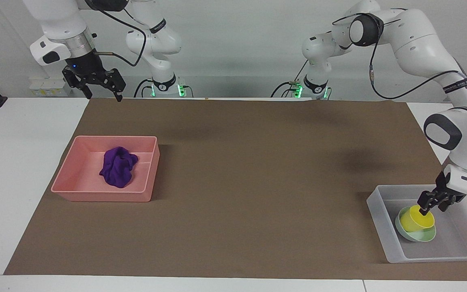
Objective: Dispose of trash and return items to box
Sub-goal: 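Open the left gripper and withdraw it from the white box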
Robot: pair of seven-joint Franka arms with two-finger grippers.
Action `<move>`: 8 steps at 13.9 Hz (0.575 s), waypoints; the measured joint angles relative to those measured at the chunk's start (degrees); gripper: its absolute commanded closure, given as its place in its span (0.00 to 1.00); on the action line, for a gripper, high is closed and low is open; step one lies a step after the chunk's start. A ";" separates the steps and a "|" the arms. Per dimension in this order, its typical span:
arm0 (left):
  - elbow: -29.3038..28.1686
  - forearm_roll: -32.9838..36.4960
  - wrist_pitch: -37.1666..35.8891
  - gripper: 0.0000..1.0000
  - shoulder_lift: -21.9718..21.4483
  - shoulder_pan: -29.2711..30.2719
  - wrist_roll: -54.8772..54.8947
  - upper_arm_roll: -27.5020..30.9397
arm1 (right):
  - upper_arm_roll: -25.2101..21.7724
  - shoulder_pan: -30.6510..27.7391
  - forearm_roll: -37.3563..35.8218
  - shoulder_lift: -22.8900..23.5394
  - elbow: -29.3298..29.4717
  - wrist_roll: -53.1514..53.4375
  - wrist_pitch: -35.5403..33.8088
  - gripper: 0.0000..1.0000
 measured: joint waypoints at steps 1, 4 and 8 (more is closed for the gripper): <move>-1.19 0.00 -0.73 0.00 -1.99 -0.23 1.38 -0.28 | 0.00 0.00 0.00 -0.07 0.01 0.00 0.00 0.00; -9.25 0.00 -1.52 0.00 -10.20 -3.36 2.88 -0.80 | -0.02 -0.15 -0.02 -0.25 0.18 0.00 0.00 0.00; -19.91 -0.03 -3.10 0.00 -20.28 -9.84 0.69 -0.92 | -0.02 -0.22 -0.02 -0.31 0.18 0.00 0.00 0.00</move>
